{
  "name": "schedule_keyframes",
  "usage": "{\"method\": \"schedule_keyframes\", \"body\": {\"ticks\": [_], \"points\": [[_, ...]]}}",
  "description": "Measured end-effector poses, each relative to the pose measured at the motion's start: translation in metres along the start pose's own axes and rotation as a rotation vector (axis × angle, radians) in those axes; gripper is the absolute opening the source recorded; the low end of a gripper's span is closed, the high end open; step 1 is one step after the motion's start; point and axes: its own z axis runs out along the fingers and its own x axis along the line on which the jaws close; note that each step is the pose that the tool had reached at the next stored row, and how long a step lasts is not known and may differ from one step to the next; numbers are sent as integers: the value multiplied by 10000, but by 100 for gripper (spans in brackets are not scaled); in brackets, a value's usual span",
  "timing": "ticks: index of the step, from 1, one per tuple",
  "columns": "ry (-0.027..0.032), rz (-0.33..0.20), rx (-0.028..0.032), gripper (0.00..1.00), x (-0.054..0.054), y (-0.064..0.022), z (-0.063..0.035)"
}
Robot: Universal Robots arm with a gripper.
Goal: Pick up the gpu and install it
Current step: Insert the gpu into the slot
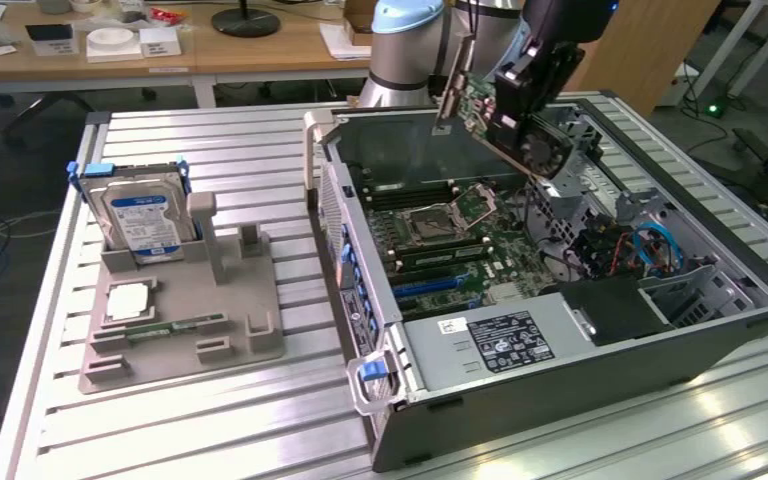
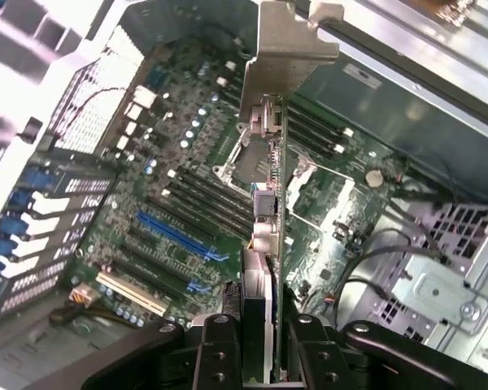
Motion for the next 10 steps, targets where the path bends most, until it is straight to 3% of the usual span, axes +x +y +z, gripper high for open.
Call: {"method": "schedule_keyframes", "body": {"ticks": [10], "points": [[74, -1824, 22, 27, 0, 0, 1]]}}
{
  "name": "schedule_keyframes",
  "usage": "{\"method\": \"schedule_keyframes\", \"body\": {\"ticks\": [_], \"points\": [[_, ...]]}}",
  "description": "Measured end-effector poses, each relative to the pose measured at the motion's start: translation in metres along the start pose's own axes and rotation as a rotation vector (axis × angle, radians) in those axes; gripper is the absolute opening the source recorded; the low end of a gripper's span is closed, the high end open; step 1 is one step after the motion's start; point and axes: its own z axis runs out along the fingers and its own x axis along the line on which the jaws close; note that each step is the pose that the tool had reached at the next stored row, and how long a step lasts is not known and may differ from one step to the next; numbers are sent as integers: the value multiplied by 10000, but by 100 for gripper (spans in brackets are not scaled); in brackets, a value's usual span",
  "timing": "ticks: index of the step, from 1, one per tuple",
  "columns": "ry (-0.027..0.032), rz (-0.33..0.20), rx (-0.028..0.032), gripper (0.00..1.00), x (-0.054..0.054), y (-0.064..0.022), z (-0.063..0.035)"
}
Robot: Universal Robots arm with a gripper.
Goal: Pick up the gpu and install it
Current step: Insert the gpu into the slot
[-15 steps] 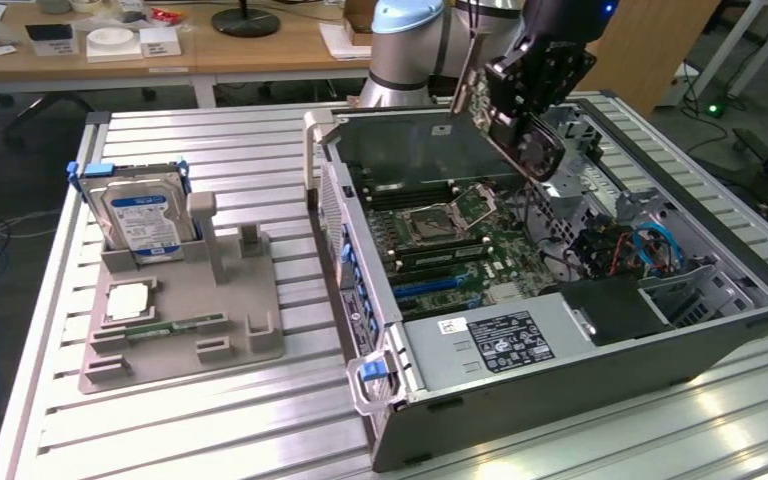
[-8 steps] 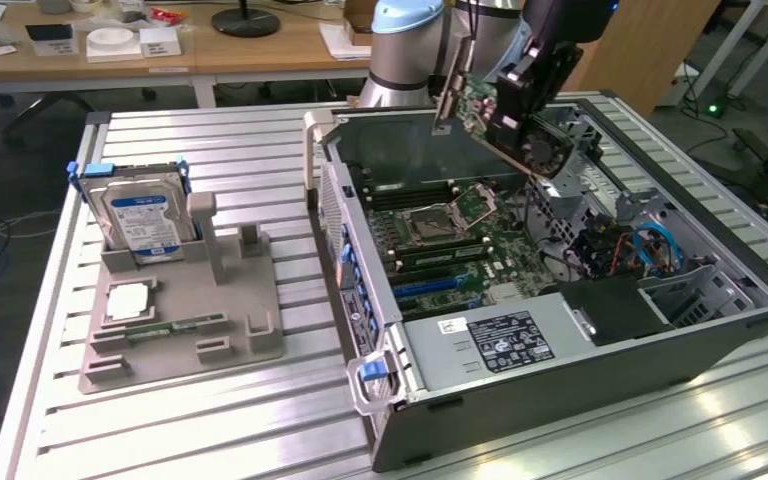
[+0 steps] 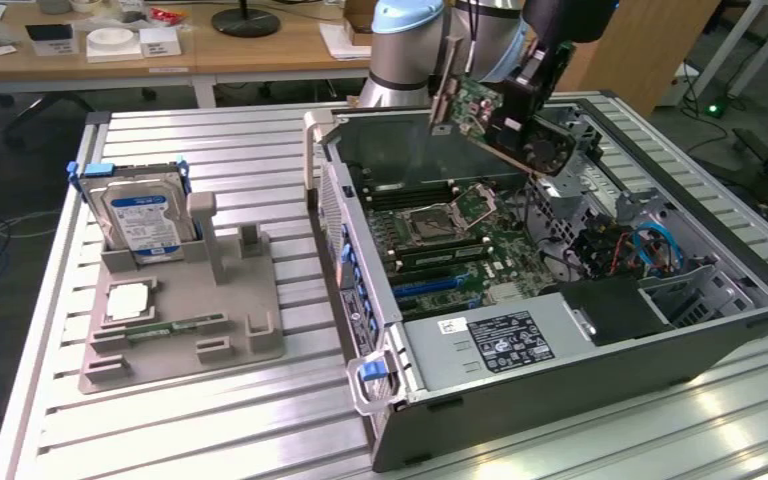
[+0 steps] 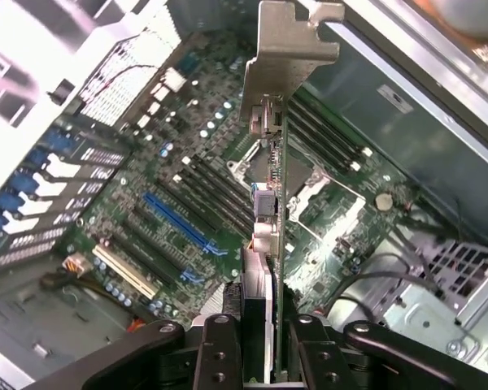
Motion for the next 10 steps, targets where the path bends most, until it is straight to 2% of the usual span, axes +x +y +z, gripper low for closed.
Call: {"method": "schedule_keyframes", "body": {"ticks": [7, 8, 10], "points": [[52, -1274, 16, 27, 0, 0, 0], [67, -1634, 20, 27, 0, 0, 1], [82, -1994, 25, 27, 0, 0, 1]]}}
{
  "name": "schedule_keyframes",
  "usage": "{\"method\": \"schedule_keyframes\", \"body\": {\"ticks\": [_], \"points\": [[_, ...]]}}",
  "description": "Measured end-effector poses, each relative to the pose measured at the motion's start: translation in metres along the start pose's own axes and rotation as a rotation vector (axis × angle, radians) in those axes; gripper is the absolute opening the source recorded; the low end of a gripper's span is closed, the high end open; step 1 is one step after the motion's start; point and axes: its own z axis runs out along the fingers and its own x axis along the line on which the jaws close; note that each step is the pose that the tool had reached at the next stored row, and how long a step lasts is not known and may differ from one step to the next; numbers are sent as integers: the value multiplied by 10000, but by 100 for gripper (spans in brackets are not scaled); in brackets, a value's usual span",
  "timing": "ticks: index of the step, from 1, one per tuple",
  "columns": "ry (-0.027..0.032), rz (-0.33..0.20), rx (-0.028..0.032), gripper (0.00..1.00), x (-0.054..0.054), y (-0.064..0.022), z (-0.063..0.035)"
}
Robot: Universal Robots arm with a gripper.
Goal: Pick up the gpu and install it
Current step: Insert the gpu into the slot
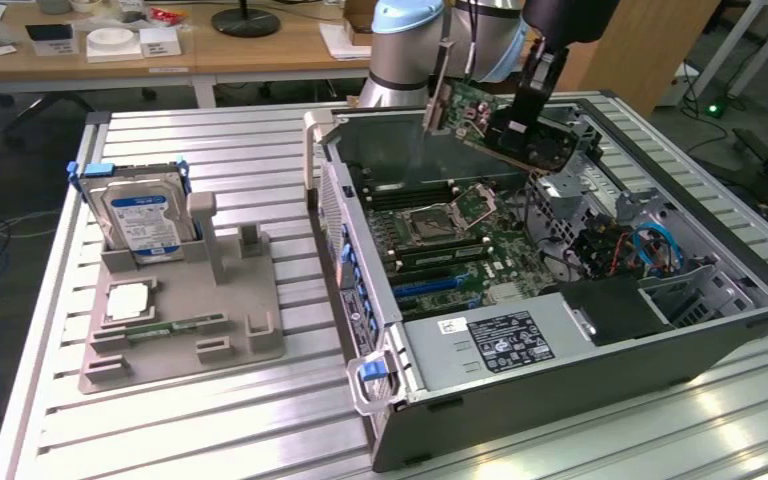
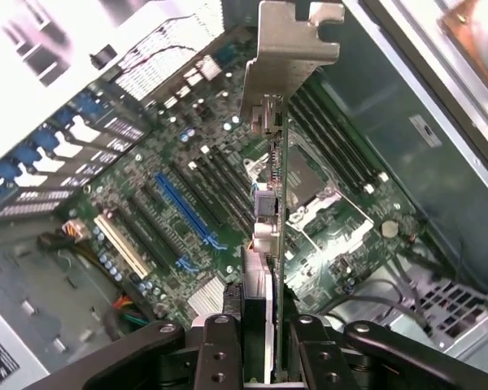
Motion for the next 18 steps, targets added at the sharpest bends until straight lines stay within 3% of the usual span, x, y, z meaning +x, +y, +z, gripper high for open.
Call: {"method": "schedule_keyframes", "body": {"ticks": [18], "points": [[133, -3266, 40, 27, 0, 0, 1]]}}
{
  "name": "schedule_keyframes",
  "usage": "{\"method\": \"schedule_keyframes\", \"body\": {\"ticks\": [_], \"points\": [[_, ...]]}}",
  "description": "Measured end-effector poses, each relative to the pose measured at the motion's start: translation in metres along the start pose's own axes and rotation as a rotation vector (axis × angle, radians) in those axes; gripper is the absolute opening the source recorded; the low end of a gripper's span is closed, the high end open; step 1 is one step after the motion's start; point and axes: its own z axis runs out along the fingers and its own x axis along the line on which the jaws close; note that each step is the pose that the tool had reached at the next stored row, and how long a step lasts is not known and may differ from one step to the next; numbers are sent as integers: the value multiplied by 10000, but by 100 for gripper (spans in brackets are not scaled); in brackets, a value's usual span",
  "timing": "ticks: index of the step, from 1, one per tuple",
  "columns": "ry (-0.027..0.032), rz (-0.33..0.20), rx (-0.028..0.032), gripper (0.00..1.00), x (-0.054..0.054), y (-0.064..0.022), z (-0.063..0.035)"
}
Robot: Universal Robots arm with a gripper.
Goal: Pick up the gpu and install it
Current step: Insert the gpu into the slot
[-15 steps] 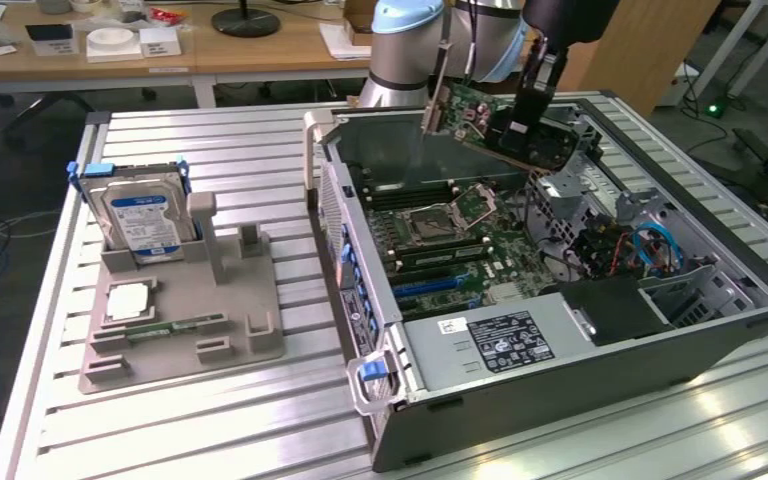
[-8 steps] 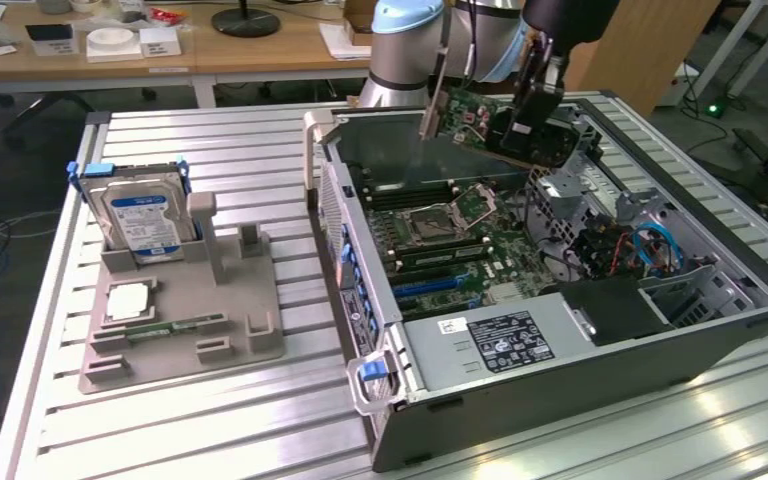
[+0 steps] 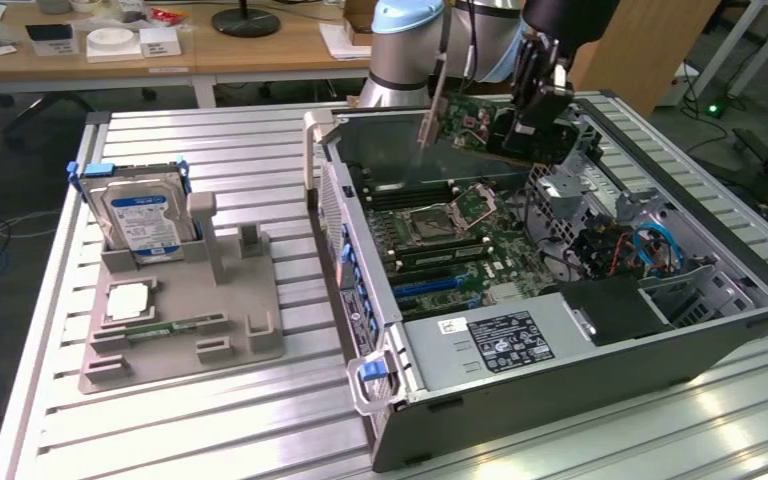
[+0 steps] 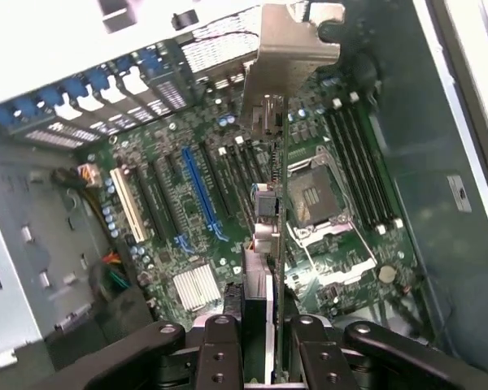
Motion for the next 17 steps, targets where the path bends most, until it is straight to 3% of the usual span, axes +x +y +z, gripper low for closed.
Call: {"method": "schedule_keyframes", "body": {"ticks": [5, 11, 17], "points": [[25, -724, 34, 27, 0, 0, 3], [88, -1325, 168, 27, 0, -1, 11], [125, -2291, 189, 27, 0, -2, 38]]}}
